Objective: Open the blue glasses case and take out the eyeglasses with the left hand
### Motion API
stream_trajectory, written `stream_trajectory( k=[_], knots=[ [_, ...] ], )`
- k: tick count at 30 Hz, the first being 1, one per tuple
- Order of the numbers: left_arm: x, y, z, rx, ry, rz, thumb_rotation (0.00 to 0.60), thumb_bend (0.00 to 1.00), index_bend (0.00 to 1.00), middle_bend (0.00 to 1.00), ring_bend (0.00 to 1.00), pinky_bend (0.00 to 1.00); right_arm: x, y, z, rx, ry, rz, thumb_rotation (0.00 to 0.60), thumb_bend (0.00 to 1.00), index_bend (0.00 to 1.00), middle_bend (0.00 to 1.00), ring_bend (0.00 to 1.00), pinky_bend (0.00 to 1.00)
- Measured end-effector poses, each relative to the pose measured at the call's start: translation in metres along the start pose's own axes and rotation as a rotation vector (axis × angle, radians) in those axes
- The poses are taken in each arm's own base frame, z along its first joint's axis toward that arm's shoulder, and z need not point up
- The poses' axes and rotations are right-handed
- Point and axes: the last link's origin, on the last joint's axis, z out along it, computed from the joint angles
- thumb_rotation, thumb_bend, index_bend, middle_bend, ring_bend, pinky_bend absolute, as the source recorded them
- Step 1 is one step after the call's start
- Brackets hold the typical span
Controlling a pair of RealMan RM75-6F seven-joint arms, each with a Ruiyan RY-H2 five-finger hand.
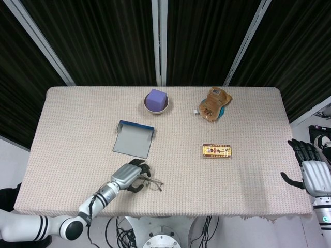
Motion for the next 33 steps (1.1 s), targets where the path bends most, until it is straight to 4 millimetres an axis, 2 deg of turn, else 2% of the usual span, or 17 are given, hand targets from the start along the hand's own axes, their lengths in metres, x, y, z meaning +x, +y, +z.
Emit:
stream_trajectory(
  k=[3,8,11,14,17,22,24,28,33],
  knots=[
    [0.008,-0.004,0.002,0.016,0.066,0.045,0.600,0.12,0.06,0.05,0.00,0.00,0.001,0.001,-0.001,-0.004,0.004,0.000,0.600,0.18,0.02,0.07,0.00,0.00],
    [0.033,-0.022,-0.004,0.081,0.247,0.091,0.600,0.11,0.12,0.07,0.00,0.00,0.004,0.002,-0.003,-0.008,0.010,-0.001,0.600,0.18,0.02,0.07,0.00,0.00],
    [0.053,-0.046,-0.017,0.157,0.376,0.115,0.600,0.11,0.19,0.11,0.00,0.00,0.005,0.004,-0.004,-0.012,0.010,-0.006,0.600,0.18,0.02,0.07,0.00,0.00],
    [0.071,-0.079,-0.037,0.243,0.496,0.164,0.600,0.11,0.24,0.14,0.00,0.00,0.006,0.005,-0.004,-0.014,0.014,-0.008,0.600,0.18,0.02,0.07,0.00,0.00],
    [0.081,-0.120,-0.065,0.342,0.562,0.195,0.600,0.11,0.25,0.15,0.00,0.00,0.008,0.006,-0.004,-0.016,0.016,-0.006,0.600,0.18,0.02,0.07,0.00,0.00],
    [0.074,-0.170,-0.123,0.453,0.578,0.212,0.600,0.11,0.25,0.15,0.00,0.00,0.008,0.006,-0.007,-0.015,0.019,-0.004,0.600,0.18,0.02,0.07,0.00,0.00],
    [0.063,-0.179,-0.145,0.491,0.575,0.209,0.600,0.11,0.25,0.15,0.00,0.00,0.006,0.005,-0.009,-0.010,0.021,0.002,0.600,0.18,0.02,0.07,0.00,0.00],
    [0.041,-0.180,-0.179,0.548,0.590,0.208,0.600,0.11,0.25,0.15,0.00,0.00,0.002,0.006,-0.012,-0.019,0.026,0.021,0.600,0.18,0.02,0.07,0.00,0.00],
    [0.020,-0.163,-0.210,0.575,0.649,0.182,0.600,0.11,0.25,0.15,0.00,0.00,0.000,0.003,-0.013,-0.003,0.026,0.028,0.600,0.18,0.03,0.07,0.00,0.00]
  ],
)
